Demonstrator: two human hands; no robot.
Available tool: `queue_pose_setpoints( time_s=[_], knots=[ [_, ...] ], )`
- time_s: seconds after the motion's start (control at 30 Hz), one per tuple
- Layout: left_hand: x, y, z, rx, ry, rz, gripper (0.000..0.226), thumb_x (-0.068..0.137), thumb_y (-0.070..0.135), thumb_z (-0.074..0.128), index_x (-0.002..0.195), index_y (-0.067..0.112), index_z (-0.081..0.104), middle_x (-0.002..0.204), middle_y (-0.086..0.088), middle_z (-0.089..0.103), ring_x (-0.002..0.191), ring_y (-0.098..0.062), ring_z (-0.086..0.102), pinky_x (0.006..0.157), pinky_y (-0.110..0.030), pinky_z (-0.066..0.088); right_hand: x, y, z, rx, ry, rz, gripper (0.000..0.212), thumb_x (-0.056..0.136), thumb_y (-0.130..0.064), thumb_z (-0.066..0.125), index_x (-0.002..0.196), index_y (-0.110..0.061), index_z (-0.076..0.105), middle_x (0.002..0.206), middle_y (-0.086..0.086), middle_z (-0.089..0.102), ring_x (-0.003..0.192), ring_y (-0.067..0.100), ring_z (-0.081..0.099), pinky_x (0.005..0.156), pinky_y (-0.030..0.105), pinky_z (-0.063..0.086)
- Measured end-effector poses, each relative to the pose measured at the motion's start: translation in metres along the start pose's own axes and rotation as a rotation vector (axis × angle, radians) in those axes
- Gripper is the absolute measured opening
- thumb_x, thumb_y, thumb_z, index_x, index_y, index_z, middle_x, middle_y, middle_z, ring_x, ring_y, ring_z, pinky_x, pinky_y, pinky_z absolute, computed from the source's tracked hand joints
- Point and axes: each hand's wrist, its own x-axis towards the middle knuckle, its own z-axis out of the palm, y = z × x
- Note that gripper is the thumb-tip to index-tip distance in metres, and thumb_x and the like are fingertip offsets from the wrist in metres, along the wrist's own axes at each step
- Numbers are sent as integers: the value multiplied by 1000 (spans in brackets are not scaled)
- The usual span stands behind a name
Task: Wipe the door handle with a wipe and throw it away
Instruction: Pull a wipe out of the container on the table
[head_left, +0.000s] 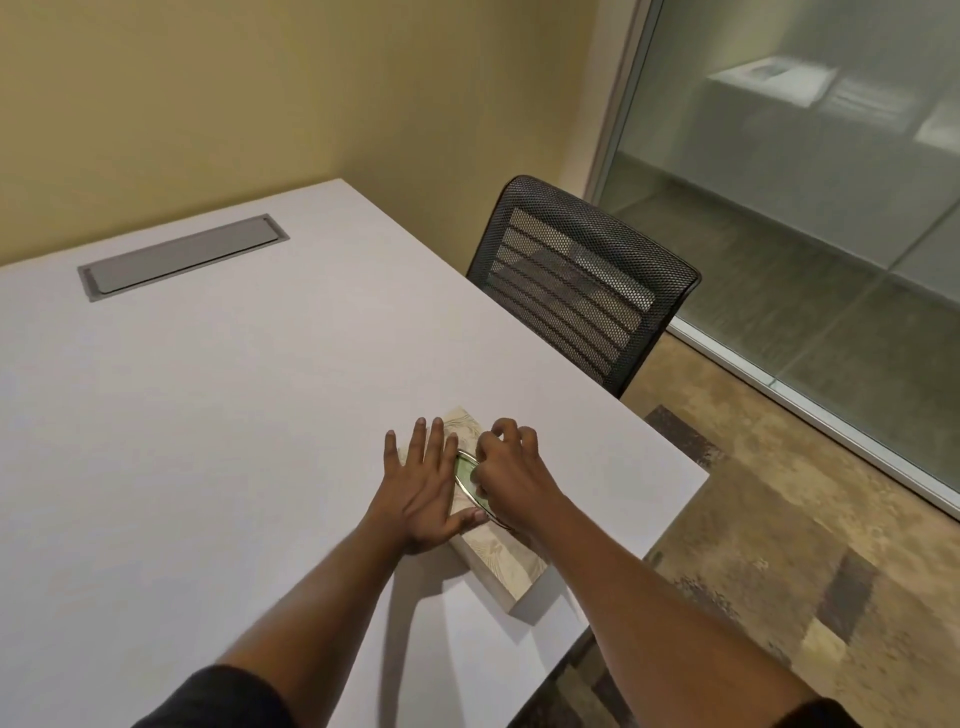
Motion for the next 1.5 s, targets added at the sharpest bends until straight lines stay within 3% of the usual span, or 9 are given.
queue_pose_setpoints(
  time_s=[0.17, 0.3, 0.47, 0.63, 0.73, 0.93, 1.03, 1.37, 1.5],
  knots=[
    [2, -1, 2, 9, 24, 18, 108, 84, 86, 14, 150, 1, 23, 159, -24, 14, 148, -43, 5, 111, -71, 3, 3, -5, -2, -35, -67, -5, 21, 50, -19, 82, 64, -11, 69, 75, 1, 59, 94, 30, 45, 74, 40, 33],
    [2, -1, 5, 16, 42, 20, 106, 85, 85, 16, 149, 1, 27, 158, -24, 18, 148, -43, 8, 110, -71, 7, 4, -10, -6, 5, -82, 3, 33, 45, -23, 86, 66, -5, 68, 80, 4, 60, 97, 30, 44, 75, 42, 33],
    [1, -1, 5, 7, 40, 22, 106, 85, 86, 16, 150, 2, 24, 159, -23, 13, 148, -42, 2, 111, -72, 7, 3, -11, -4, -5, -81, 10, 33, 59, -19, 83, 82, -2, 68, 94, 8, 61, 102, 31, 43, 77, 42, 32],
    [2, -1, 8, 16, 53, 26, 108, 84, 87, 17, 148, 1, 29, 158, -24, 17, 148, -43, 5, 110, -72, 8, -1, -12, 1, -71, -108, 15, 42, 46, -24, 89, 72, -8, 61, 82, 8, 59, 86, 30, 50, 65, 38, 36],
    [2, -1, 6, 8, 39, 25, 111, 82, 89, 12, 151, 2, 22, 160, -22, 10, 148, -42, -3, 111, -70, 1, -2, -12, 5, -87, -72, 5, 41, 45, -24, 88, 71, -10, 59, 79, 8, 58, 82, 30, 50, 63, 38, 37],
    [2, -2, 5, 9, 6, 15, 114, 78, 91, 7, 154, 5, 8, 161, -19, -4, 147, -39, -17, 112, -69, -7, -6, 0, 7, 13, 41, -35, 30, 57, -26, 84, 73, -7, 68, 93, 10, 59, 97, 34, 47, 71, 42, 36],
    [2, -1, 4, 5, 5, 15, 116, 76, 92, 3, 154, 6, 5, 161, -18, -8, 146, -39, -20, 112, -68, -9, -3, -1, 8, 18, 65, -29, 20, 58, -18, 82, 68, -7, 68, 84, 7, 56, 93, 32, 44, 69, 40, 34],
    [1, -1, 5, -11, 54, 23, 113, 79, 91, 9, 153, 5, 13, 161, -20, 3, 148, -41, -10, 113, -70, -2, 5, -11, 12, 65, 113, 10, 42, 37, -8, 90, 66, 2, 61, 82, 10, 59, 90, 28, 39, 65, 37, 38],
    [2, -2, 8, -7, 65, 25, 114, 79, 91, 14, 151, 3, 21, 160, -22, 11, 148, -43, -3, 112, -72, 6, 0, -7, 22, 130, 169, 6, 41, 33, -7, 84, 58, -1, 52, 84, 9, 57, 92, 29, 37, 66, 37, 27]
  ],
)
